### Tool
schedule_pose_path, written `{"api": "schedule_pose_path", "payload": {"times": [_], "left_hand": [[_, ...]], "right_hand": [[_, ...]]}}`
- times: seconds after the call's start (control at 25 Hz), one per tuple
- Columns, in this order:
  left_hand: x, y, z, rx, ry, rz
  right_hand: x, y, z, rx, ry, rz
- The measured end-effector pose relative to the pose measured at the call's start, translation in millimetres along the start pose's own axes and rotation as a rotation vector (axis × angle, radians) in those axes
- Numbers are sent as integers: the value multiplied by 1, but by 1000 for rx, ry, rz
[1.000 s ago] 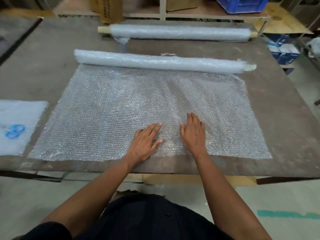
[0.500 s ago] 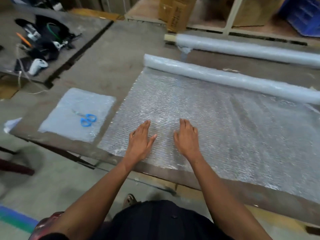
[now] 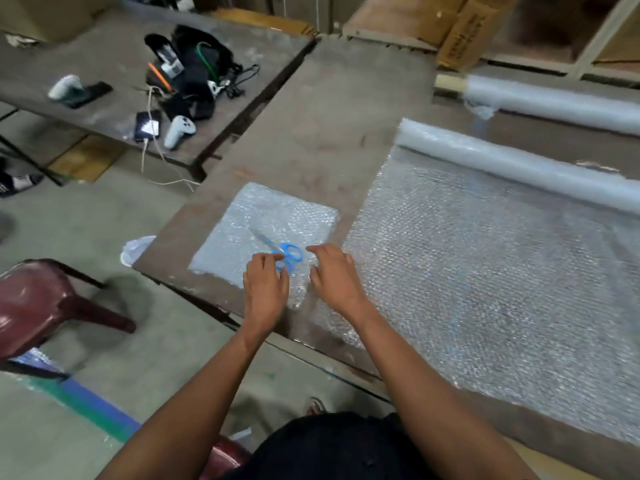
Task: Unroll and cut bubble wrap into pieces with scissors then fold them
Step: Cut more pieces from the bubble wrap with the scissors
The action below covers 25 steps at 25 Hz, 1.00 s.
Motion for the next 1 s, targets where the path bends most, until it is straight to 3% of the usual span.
{"api": "schedule_pose_path", "payload": {"times": [0.12,0.32,0.48,0.68,0.8,1.0], "left_hand": [[-35,-13,33,23,-122,5],[-76,-26,71,-15,-422,160],[-89,-26,84,-85,-395,117],[-98,-33,93,-50,-402,-12],[-103,-43,96,6,-512,114],[-108,-51,105,21,-536,310]], "right_hand": [[-26,31,46,-129,-38,50],[-38,57,81,-248,78,-106],[-34,64,97,-252,139,-23],[-24,53,92,-160,218,131],[-30,48,86,-120,195,213],[-56,60,72,-297,58,253]]}}
Point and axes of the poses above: each hand's wrist, its own z-axis towards the middle knuckle, its own y-axis out of the palm, x = y × z, the point moved 6 cm from there along z, towards the middle knuckle, and after that the axes turned 15 degrees about -y, right-handed, at the moved point
